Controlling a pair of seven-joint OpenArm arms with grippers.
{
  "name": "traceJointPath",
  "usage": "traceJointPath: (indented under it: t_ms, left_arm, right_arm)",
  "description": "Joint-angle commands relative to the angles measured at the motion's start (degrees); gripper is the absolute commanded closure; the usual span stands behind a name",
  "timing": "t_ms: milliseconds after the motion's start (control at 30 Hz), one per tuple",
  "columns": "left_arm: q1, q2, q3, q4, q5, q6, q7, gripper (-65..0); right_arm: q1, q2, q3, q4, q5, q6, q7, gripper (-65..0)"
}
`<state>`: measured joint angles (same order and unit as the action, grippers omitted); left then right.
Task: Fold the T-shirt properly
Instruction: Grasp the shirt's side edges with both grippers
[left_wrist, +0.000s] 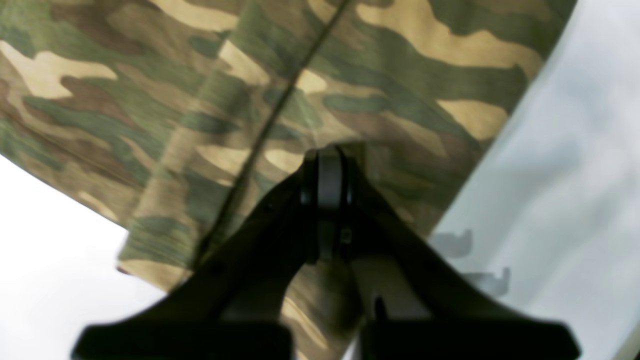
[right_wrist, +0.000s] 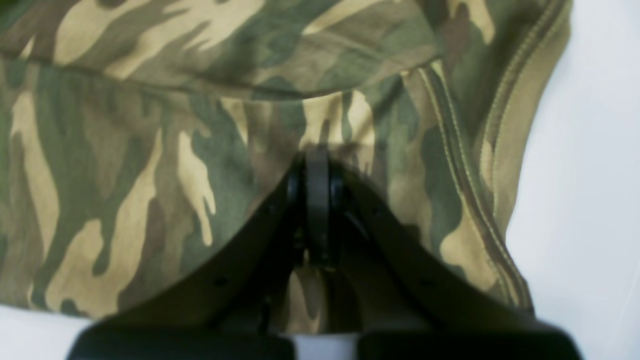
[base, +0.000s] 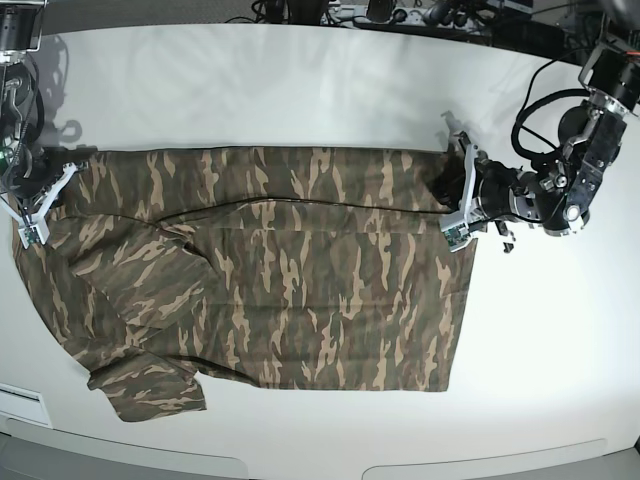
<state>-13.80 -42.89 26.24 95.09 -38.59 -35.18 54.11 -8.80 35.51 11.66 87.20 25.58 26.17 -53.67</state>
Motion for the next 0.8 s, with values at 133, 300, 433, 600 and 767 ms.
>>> traceJointPath:
  t_ms: [133, 300, 433, 600, 767]
  left_arm:
    - [3.15, -2.73, -0.37, 3.41, 0.79, -0.44, 1.95, 0.0]
    - [7.28, -4.59, -0.42, 6.47, 4.83, 0.50, 2.05, 0.0]
    - [9.73, -7.13, -0.42, 8.22, 7.23, 1.79, 1.88, 0.0]
    - [11.47, -9.94, -0.42, 10.82, 6.64, 2.82, 1.90, 0.0]
    - [14.16, -11.30, -0.42, 14.64, 6.60, 3.45, 1.77, 0.0]
  right_arm:
    - [-4.20, 0.72, -0.04, 3.91, 0.52, 0.87, -2.51, 0.0]
    - [-7.80, 0.74, -0.04, 4.22, -0.22, 0.85, -2.51, 0.0]
    - [-10.69, 0.74, -0.04, 4.22, -1.95, 0.90, -2.49, 0.0]
    - [-12.96, 0.85, -0.04, 4.37, -1.84, 0.83, -2.54, 0.0]
    - [-16.33, 0.85, -0.02, 6.32, -1.42, 0.13, -2.51, 0.0]
